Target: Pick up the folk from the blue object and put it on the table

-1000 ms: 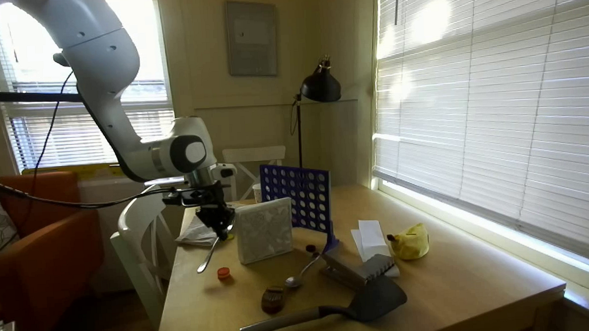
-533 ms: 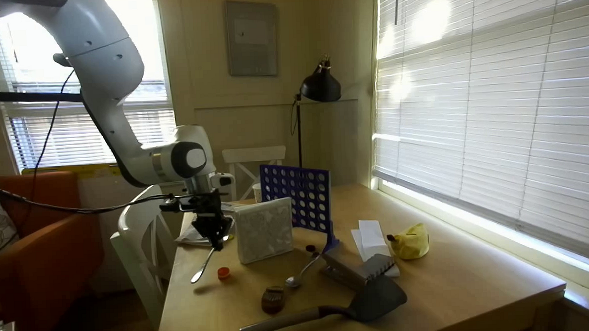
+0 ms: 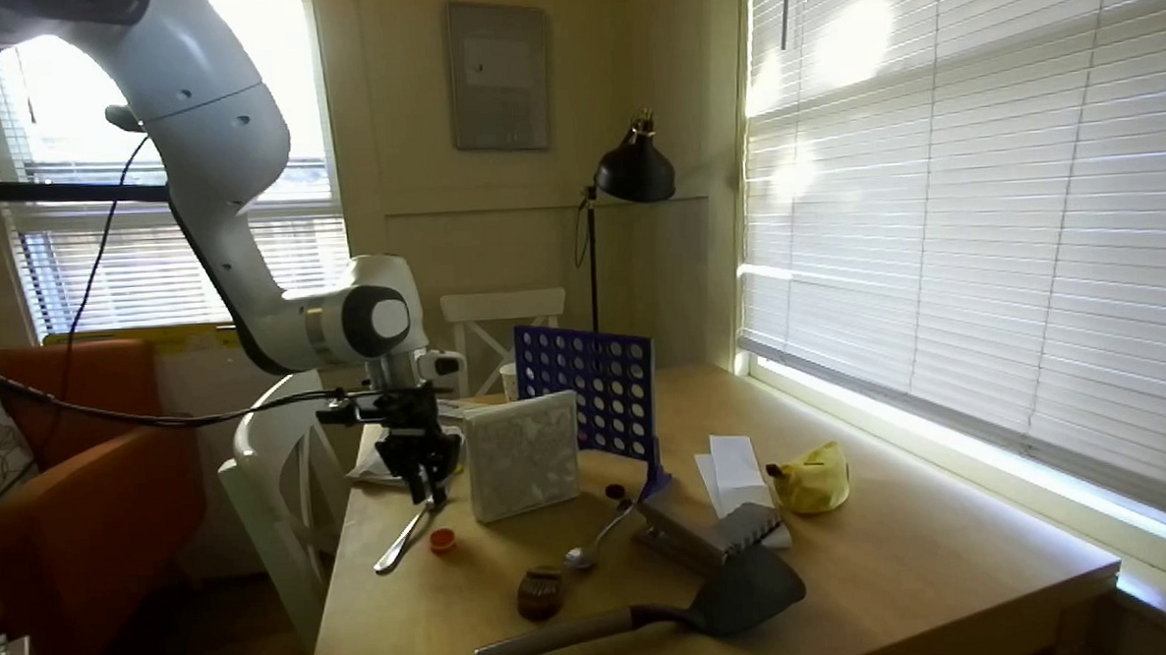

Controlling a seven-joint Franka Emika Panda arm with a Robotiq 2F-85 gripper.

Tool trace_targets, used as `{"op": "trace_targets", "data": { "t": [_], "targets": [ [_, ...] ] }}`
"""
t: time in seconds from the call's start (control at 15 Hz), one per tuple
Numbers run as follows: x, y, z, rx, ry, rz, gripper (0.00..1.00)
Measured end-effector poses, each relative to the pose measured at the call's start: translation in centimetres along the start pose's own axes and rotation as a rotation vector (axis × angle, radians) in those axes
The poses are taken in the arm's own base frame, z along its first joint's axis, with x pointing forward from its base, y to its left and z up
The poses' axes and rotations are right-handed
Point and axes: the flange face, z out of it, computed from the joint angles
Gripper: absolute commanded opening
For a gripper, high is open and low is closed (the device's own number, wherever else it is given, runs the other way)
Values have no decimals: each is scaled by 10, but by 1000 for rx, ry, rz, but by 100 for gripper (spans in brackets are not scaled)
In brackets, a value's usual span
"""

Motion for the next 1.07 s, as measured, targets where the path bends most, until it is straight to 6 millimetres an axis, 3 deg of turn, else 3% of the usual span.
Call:
{"op": "trace_targets", "data": {
  "t": [0.27, 0.47, 0.73, 0.93, 1.07],
  "targets": [
    [6, -9, -12, 3, 23, -11, 98],
    [10, -22, -51, 3, 25, 25, 100],
    [14, -28, -147, -6, 55, 177, 100],
    [13, -12, -228, -6, 66, 333, 100],
    [10, 6, -270, 20, 59, 414, 100]
  ]
}}
